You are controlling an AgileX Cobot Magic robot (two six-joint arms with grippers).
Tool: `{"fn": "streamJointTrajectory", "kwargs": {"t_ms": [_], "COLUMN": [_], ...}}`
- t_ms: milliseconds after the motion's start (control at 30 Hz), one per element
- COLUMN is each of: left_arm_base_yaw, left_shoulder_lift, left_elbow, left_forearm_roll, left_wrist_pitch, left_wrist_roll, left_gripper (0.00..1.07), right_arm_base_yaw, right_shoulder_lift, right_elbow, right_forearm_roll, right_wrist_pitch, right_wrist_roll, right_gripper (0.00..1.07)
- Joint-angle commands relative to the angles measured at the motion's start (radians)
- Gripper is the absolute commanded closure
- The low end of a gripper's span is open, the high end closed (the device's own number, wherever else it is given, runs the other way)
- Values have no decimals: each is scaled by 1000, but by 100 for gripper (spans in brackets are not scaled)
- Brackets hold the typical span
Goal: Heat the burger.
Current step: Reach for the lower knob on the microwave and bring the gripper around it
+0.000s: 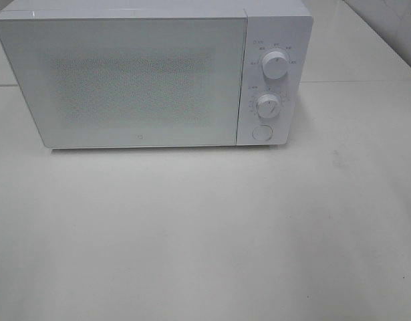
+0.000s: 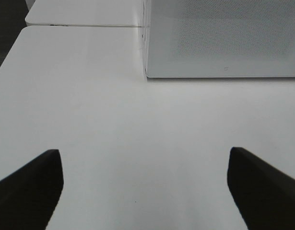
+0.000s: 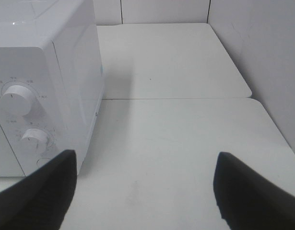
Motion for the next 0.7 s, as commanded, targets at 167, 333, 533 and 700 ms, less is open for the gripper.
{"fn": "streamJointTrajectory", "kwargs": {"t_ms": [167,333,533,700], "left_arm_base_yaw": [-1,-1,-1,-1], "left_shoulder_lift": [-27,-27,-27,-27], "left_elbow": [4,4,4,4], "left_forearm_roll": [-11,-11,-11,-11], "left_wrist_pitch": [-12,-12,-12,-12], "left_wrist_roll": [-5,-5,-5,-5], "left_gripper": [19,19,19,19], "right_arm_base_yaw": [-5,-5,-5,60], "right_shoulder_lift": [221,335,467,574], "right_elbow": [2,2,2,2], "right_forearm_roll": [-2,44,104,255], "right_wrist_pitch": [-269,-425,-605,-747], "right_wrist_roll": [-25,-121,-245,-278], "right_gripper": [32,32,32,32]}}
